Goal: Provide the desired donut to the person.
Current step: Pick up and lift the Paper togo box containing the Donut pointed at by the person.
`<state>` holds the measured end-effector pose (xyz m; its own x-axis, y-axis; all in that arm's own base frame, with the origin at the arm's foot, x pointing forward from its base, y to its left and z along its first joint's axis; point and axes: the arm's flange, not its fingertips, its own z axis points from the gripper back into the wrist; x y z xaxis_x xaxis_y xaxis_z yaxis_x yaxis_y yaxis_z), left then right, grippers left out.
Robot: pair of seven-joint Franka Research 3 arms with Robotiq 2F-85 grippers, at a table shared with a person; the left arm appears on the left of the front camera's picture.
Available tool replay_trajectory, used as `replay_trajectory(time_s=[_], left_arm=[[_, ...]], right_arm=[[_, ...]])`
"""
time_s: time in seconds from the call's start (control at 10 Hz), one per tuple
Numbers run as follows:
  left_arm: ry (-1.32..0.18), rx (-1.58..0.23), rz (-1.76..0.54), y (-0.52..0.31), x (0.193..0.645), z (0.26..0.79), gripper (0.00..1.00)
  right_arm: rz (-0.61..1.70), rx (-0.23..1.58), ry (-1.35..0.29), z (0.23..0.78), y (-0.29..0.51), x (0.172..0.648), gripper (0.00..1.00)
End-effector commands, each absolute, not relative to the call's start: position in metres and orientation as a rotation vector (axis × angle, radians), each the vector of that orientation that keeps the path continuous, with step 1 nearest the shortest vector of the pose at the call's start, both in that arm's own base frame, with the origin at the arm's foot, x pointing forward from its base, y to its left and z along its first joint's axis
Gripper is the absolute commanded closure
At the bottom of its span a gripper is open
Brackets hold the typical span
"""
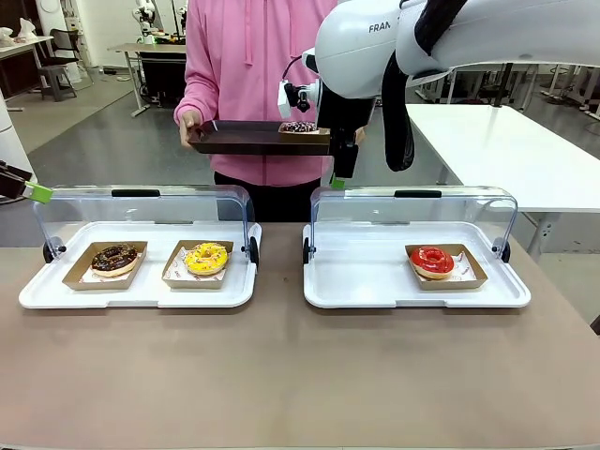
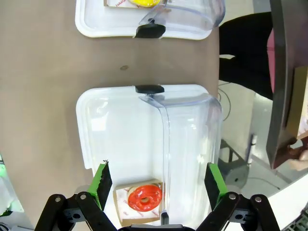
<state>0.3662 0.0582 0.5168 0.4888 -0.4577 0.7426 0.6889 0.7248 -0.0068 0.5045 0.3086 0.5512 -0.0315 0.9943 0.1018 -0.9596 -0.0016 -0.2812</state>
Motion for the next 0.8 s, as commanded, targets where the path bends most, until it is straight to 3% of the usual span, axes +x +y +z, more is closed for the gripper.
replay_trajectory(time_s=[0.0, 0.3, 0.7], left_arm=[[-0.799, -0.339, -0.715, 0.060, 0.367, 0.516, 0.00], [-0.799, -0.339, -0.715, 0.060, 0.367, 0.516, 0.00], [-0.799, -0.339, -0.715, 0.060, 0.367, 0.516, 0.00]], right_arm=[[1.536, -0.008, -0.320, 0.567, 0.266, 0.491, 0.00], [1.410, 0.234, -0.488, 0.593, 0.116, 0.431, 0.00], [1.225, 0.291, -0.724, 0.578, 0.011, 0.359, 0.00]])
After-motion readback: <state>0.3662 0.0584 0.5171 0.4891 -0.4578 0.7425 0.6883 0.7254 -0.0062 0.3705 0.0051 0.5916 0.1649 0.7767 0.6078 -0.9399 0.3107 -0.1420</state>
